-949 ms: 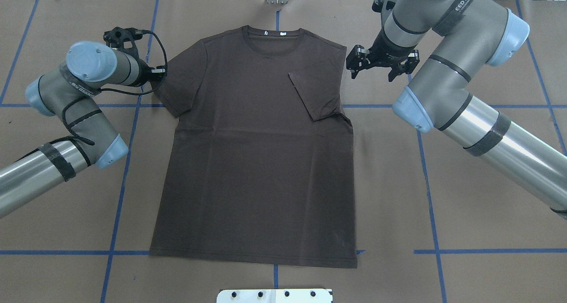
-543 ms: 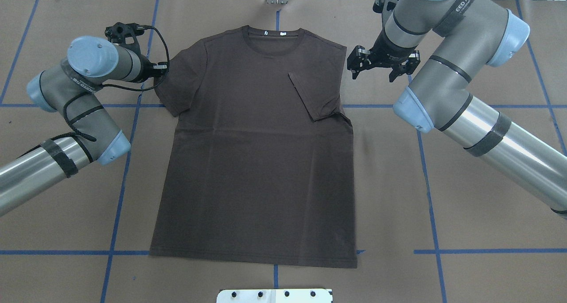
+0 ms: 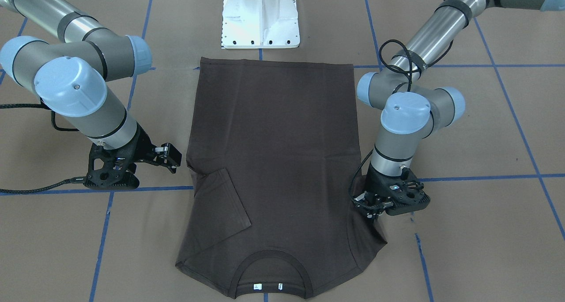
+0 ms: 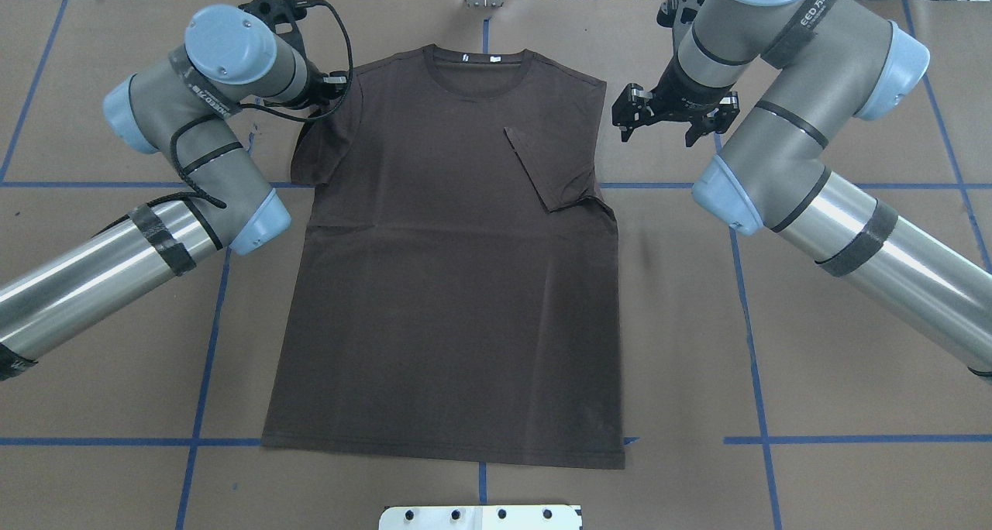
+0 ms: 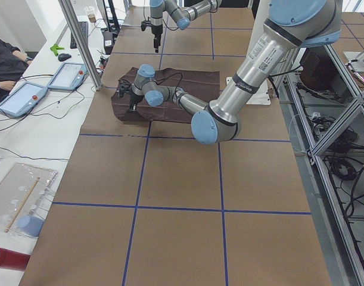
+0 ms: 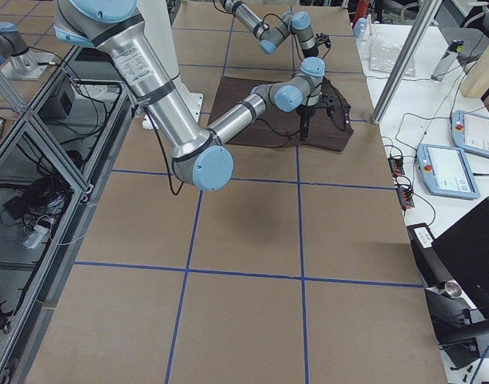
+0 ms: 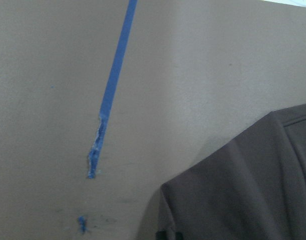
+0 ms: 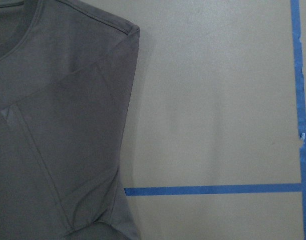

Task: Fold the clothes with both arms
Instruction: 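Fold the sleeve nearest the left gripper inward onto the shirt body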

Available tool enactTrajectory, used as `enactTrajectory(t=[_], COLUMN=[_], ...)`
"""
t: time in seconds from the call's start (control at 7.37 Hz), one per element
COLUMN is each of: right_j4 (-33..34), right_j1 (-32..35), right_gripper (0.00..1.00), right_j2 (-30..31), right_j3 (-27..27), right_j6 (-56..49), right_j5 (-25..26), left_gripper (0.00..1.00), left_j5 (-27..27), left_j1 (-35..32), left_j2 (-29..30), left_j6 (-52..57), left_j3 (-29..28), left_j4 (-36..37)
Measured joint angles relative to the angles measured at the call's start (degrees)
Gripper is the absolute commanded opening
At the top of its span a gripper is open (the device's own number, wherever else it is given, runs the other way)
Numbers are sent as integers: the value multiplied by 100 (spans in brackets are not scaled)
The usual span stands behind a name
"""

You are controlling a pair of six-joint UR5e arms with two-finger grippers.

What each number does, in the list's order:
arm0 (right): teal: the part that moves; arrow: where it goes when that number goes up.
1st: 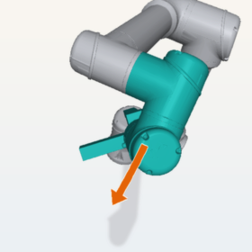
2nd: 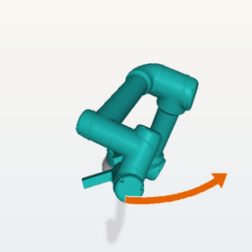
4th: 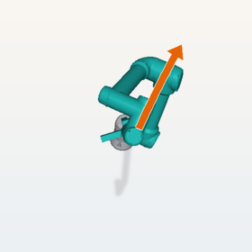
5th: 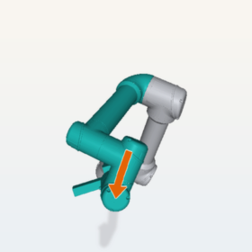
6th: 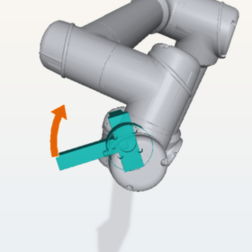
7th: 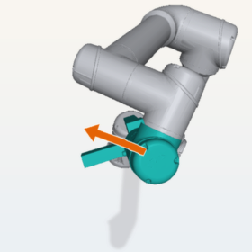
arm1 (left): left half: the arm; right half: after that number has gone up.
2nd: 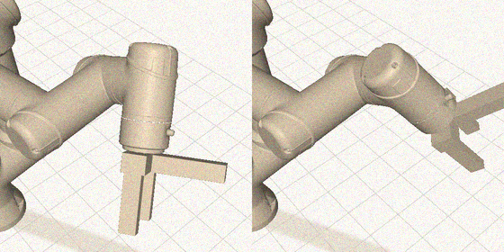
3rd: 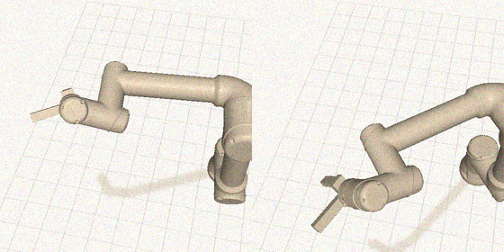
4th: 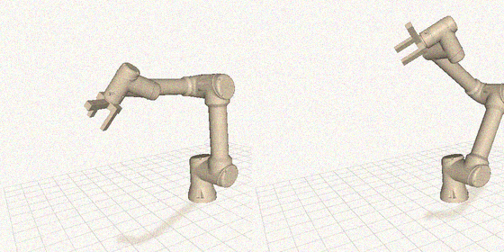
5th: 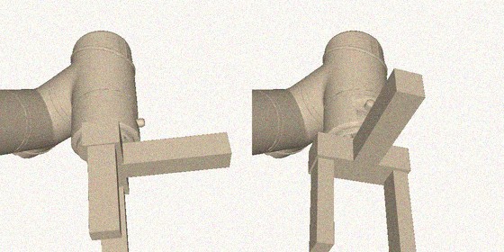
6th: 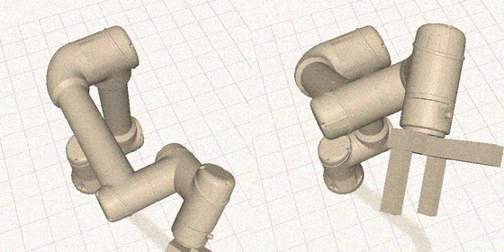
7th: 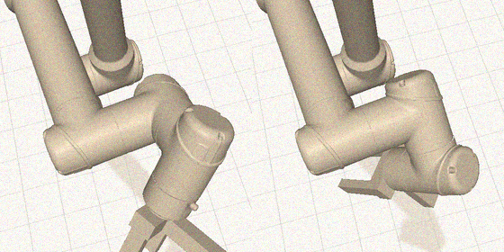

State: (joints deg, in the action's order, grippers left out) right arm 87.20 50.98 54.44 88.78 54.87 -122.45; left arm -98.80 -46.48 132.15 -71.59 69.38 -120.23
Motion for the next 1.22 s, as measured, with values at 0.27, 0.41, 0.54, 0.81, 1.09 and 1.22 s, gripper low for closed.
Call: enactTrajectory(t=[0.27, 0.41, 0.54, 0.81, 1.09, 1.22], right_j4=[-7, -7, -6, -8, -4, -9], right_j1=[0, 1, 4, 6, -9, -54], right_gripper=[100, 100, 100, 100, 100, 100], right_j2=[10, 10, 11, 13, 25, 58], right_j3=[7, 7, 8, 3, 5, 44], right_j6=[5, 5, 6, 12, 68, 156], right_j5=[-6, -7, -5, 3, -11, -20], left_gripper=[0, 51, 100, 100, 100, 100], left_j5=[-1, 1, 3, 24, -59, -225], left_j1=[260, 375, 451, 516, 509, 499], left_j2=[630, 823, 904, 924, 891, 742], left_j6=[-504, -655, -752, -723, -663, -589], left_j3=[-493, -676, -764, -796, -682, -455], left_j4=[7, -6, -23, -123, -242, -230])
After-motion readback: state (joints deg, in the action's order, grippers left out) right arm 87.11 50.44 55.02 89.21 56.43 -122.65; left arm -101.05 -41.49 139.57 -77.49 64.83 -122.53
